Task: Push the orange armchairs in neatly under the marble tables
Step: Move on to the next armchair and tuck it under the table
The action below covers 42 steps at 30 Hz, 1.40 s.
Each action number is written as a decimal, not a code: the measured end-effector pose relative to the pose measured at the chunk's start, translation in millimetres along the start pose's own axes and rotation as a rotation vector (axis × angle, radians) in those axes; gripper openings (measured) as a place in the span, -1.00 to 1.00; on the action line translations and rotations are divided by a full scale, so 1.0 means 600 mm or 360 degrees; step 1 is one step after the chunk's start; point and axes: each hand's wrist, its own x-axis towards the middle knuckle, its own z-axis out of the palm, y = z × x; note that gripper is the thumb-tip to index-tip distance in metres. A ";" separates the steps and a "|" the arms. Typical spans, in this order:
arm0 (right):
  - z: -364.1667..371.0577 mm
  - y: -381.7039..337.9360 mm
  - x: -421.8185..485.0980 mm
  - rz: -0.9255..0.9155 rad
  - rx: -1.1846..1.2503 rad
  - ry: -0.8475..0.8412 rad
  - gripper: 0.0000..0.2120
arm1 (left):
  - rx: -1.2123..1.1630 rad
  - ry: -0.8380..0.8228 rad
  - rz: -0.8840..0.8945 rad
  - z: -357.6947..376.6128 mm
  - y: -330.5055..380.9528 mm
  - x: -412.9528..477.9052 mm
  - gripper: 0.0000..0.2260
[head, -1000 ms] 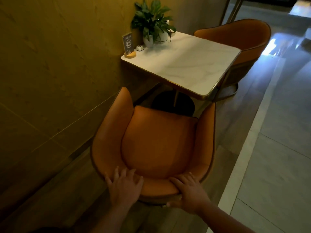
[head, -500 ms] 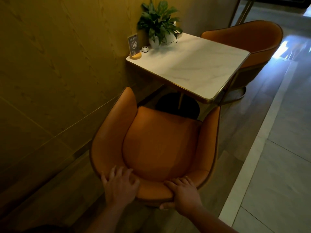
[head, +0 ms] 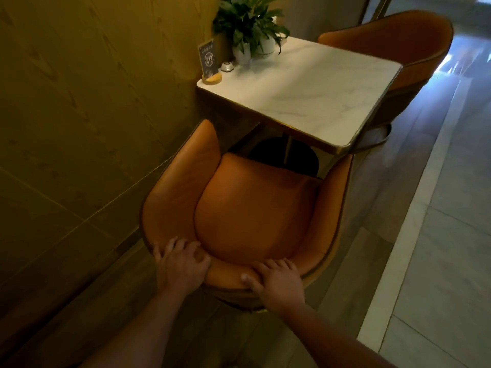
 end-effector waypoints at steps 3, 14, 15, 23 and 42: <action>0.009 -0.025 0.025 0.0065 -0.0013 0.0087 -0.18 | -0.0001 0.0014 0.0015 -0.004 -0.018 0.030 -0.46; 0.027 -0.064 0.073 0.0139 -0.0032 0.0182 -0.28 | 0.0030 -0.0001 0.0054 -0.012 -0.054 0.088 -0.52; 0.027 -0.065 0.075 0.0145 -0.0037 0.0153 -0.26 | 0.0029 0.0010 0.0053 -0.013 -0.056 0.090 -0.50; 0.017 -0.082 0.070 0.0180 -0.0022 0.0064 -0.27 | 0.0030 0.0023 0.0076 -0.013 -0.064 0.095 -0.43; 0.038 -0.191 0.116 0.0258 0.0050 0.0086 -0.27 | 0.0059 0.0008 0.0164 -0.034 -0.161 0.162 -0.41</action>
